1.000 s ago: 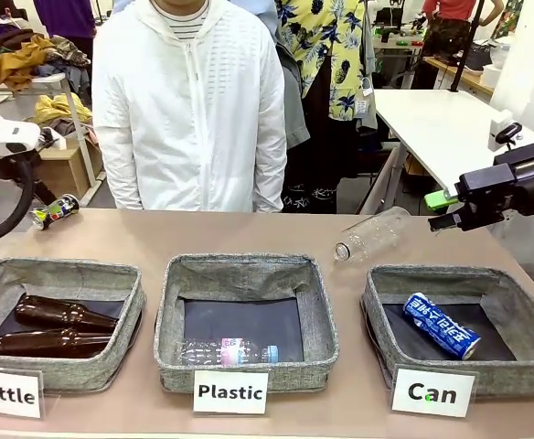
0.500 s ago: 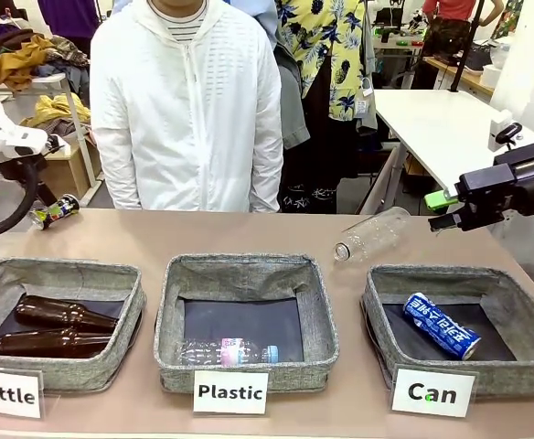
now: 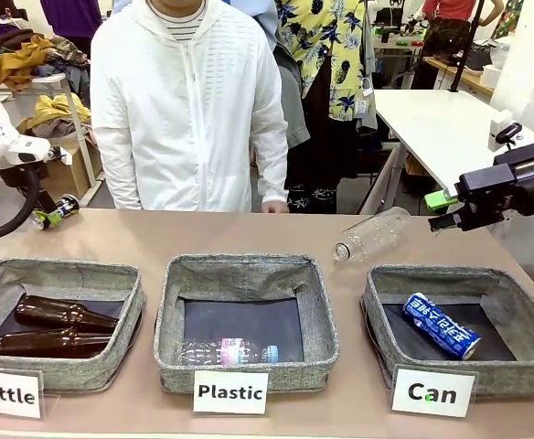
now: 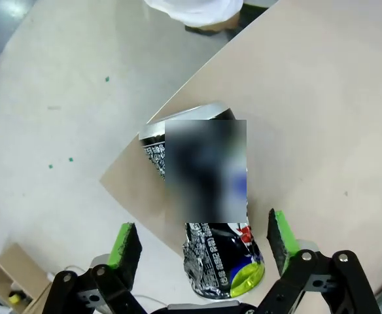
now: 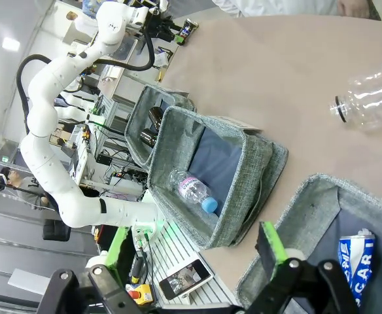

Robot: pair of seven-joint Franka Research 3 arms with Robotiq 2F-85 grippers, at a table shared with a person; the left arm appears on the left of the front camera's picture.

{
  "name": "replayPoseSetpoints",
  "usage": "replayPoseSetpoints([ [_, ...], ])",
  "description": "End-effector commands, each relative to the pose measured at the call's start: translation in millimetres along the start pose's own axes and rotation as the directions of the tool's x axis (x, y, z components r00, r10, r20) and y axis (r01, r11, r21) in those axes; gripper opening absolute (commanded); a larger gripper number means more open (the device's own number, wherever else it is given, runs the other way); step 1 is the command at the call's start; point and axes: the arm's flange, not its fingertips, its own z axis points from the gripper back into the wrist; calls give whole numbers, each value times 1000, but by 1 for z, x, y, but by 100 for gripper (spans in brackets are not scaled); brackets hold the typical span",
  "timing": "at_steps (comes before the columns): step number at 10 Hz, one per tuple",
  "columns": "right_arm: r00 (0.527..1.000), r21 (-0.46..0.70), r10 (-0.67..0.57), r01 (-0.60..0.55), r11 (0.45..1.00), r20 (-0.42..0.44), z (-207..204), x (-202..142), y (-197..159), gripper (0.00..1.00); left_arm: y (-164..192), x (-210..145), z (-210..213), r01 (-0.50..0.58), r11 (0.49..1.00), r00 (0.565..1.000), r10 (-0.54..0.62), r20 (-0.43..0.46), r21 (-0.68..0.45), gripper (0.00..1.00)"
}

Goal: Sort the can waste into the basket.
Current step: Pick up the can waste from the table and place it in the right Fabric basket.

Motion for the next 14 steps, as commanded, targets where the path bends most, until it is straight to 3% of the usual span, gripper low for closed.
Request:
replayPoseSetpoints([
  [1,1000,-2,13,-13,1000,-8,3,0,1,100,7,5,2,-2,1000,1000,2,0,25,100],
  [2,1000,-2,13,-13,1000,-8,3,0,1,100,6,5,1,-3,999,1000,3,-1,32,40],
  [3,1000,-2,13,-13,1000,-8,3,0,1,100,6,4,1,-1,999,1000,1,6,38,40],
  [4,1000,-2,13,-13,1000,-8,3,0,1,100,6,4,1,2,999,1000,-2,16,38,0],
  [5,1000,-2,13,-13,1000,-8,3,0,1,100,5,4,0,1,999,1000,-2,13,38,34],
  [6,1000,-2,13,-13,1000,-8,3,0,1,100,5,2,0,5,1000,1000,-5,13,31,0],
  [8,1000,-2,13,-13,1000,-8,3,0,1,100,0,-4,9,21,1000,999,-21,32,19,0],
  [10,1000,-2,13,-13,1000,-8,3,0,1,100,-17,-21,44,64,998,994,-62,85,-23,0],
  [12,1000,-2,13,-13,1000,-8,3,0,1,100,-52,-54,108,211,973,963,-190,190,-93,0],
  [13,1000,-2,13,-13,1000,-8,3,0,1,100,-76,-77,143,294,949,934,-259,246,-113,13],
  [14,1000,-2,13,-13,1000,-8,3,0,1,100,-108,-106,177,401,908,886,-350,302,-123,13],
])
